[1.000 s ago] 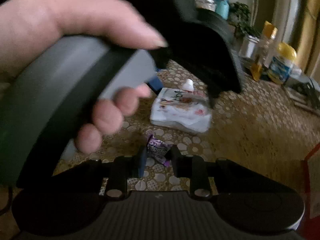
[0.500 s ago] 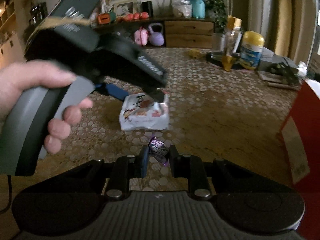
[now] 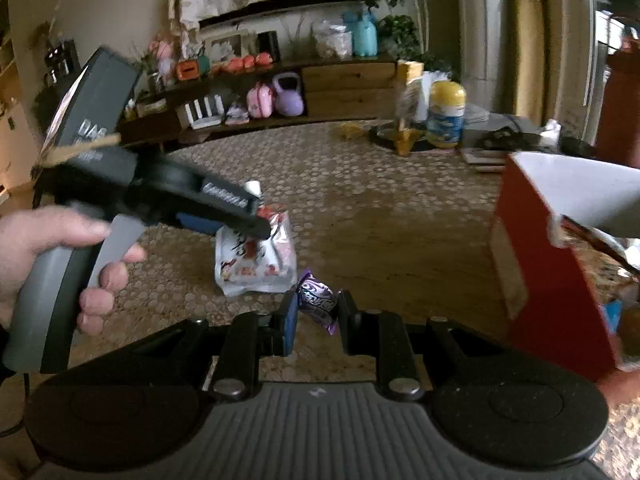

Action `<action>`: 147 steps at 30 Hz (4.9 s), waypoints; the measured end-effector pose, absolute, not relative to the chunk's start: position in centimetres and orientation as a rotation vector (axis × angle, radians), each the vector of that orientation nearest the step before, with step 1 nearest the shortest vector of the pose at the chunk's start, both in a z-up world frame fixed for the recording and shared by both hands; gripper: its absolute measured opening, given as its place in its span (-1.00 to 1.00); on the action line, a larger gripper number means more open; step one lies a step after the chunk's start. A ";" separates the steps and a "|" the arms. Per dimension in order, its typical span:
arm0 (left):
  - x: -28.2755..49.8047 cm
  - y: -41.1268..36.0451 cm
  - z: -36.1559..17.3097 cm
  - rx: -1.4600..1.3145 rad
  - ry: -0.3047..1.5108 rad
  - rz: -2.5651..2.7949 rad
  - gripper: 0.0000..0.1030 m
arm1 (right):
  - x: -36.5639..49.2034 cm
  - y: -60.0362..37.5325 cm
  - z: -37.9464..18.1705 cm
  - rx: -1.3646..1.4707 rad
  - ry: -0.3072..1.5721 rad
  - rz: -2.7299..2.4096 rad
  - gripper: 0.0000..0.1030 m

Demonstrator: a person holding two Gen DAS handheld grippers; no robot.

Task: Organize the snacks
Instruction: 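Grasp the white red-capped jelly pouch with the left tool while the right tool grasps the purple candy, then carry the jelly pouch and purple candy over the red box and lower them, then open both tools to release the pouch and candy into the box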

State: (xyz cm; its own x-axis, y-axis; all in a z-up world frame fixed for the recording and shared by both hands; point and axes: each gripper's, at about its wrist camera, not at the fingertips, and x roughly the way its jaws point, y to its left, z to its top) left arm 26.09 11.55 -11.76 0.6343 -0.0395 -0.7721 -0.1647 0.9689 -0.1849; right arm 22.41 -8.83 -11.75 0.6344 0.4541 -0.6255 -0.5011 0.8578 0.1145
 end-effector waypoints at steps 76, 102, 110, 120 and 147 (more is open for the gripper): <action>21.8 1.1 -14.0 -0.171 0.981 0.110 0.32 | 19.0 -26.4 -7.2 0.009 0.635 0.301 -0.60; 21.0 -11.6 0.8 -0.053 0.658 -0.280 0.32 | 22.4 -29.7 -3.9 0.016 0.570 0.188 -0.60; 24.4 -15.3 -1.2 0.008 0.663 -0.301 0.32 | 26.5 -32.1 -5.8 0.046 0.619 0.118 -0.60; 28.1 -17.3 -4.9 0.038 0.740 -0.302 0.30 | 31.2 -33.4 -8.9 0.077 0.695 0.073 -0.60; 27.5 -16.7 -7.2 0.030 0.797 -0.303 0.57 | 29.2 -33.5 -9.4 0.106 0.723 0.106 0.22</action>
State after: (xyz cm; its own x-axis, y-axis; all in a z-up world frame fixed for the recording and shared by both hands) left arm 27.52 -16.69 -7.24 0.6579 -0.2567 -0.7080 0.2792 0.9563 -0.0872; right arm 29.18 -33.55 -9.41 0.7447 0.1334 -0.6539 -0.0604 0.9893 0.1330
